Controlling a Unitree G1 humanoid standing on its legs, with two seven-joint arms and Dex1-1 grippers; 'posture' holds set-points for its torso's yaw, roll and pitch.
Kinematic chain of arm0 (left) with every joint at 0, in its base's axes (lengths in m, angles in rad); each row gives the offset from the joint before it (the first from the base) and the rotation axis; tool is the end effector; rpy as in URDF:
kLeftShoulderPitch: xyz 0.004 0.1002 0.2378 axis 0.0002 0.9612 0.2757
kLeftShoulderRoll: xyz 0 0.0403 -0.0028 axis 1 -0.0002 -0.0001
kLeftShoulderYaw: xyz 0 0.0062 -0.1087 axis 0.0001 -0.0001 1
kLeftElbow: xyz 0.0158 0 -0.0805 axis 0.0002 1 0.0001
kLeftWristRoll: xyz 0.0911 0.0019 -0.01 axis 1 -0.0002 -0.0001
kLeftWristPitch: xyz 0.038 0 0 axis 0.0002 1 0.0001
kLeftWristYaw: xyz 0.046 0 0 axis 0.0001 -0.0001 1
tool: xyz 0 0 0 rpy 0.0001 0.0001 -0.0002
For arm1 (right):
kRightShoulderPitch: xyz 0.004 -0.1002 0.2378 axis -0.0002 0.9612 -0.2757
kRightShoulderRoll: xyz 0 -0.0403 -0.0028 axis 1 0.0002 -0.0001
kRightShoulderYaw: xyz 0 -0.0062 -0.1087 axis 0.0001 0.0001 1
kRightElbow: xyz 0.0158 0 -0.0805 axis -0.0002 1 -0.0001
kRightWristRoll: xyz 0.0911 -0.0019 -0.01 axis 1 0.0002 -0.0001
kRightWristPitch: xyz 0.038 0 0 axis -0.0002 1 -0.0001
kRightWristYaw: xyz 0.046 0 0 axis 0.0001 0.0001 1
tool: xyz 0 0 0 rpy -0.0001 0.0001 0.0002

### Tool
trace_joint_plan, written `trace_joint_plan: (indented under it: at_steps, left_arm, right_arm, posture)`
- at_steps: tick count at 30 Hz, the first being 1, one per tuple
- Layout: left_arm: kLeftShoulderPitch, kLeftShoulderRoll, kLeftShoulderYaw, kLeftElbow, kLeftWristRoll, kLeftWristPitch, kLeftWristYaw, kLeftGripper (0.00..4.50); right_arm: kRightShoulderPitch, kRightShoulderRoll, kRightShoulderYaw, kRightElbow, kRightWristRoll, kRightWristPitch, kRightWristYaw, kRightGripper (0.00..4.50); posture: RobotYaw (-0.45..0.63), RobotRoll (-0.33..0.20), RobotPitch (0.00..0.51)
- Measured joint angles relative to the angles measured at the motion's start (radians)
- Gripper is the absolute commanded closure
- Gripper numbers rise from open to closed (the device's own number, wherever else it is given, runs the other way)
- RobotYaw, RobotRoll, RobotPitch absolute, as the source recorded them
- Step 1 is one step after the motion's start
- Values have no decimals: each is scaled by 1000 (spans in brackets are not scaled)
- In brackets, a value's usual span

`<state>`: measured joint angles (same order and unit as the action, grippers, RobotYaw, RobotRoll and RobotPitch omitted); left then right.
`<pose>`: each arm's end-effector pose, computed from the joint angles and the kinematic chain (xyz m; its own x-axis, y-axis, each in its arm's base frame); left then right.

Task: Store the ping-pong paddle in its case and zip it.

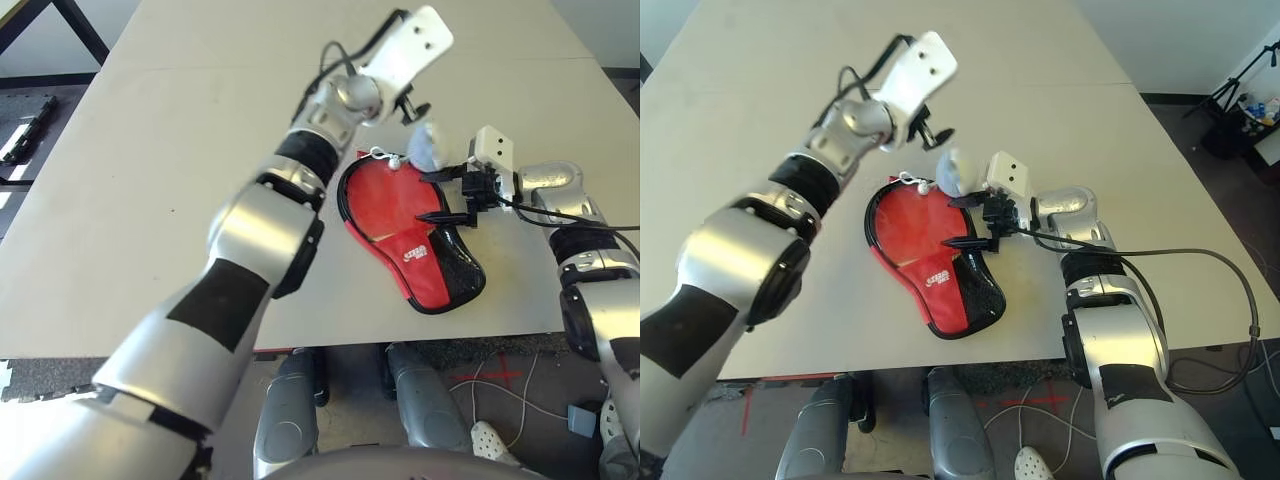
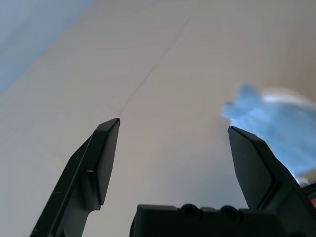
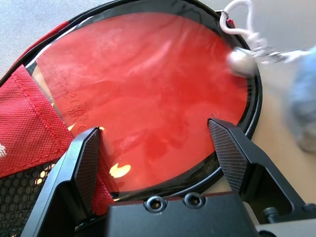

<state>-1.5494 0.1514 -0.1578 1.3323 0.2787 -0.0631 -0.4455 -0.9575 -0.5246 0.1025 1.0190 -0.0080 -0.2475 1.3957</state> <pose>0.3767 0.0803 0.2755 0.8272 -0.5542 -0.0928 0.4618 0.5765 0.6741 0.3447 -0.2422 0.1659 0.3061 0.8419 -0.4445 -0.9394 0.1915 -0.2843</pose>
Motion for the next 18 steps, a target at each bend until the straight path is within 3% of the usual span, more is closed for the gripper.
trace_joint_plan:
  at_steps: [8, 18]
  left_arm:
    - [6, 82, -6, -4, 4, -20, -83, 35]
    - [108, 132, -6, -93, -19, -31, -282, 35]
  right_arm:
    - [-1, 1, 0, 2, 0, -1, -1, 0]
    - [-5, 5, 0, 10, 0, -9, -1, 0]
  posture:
    - [-37, 0, 272]
    - [-17, 0, 269]
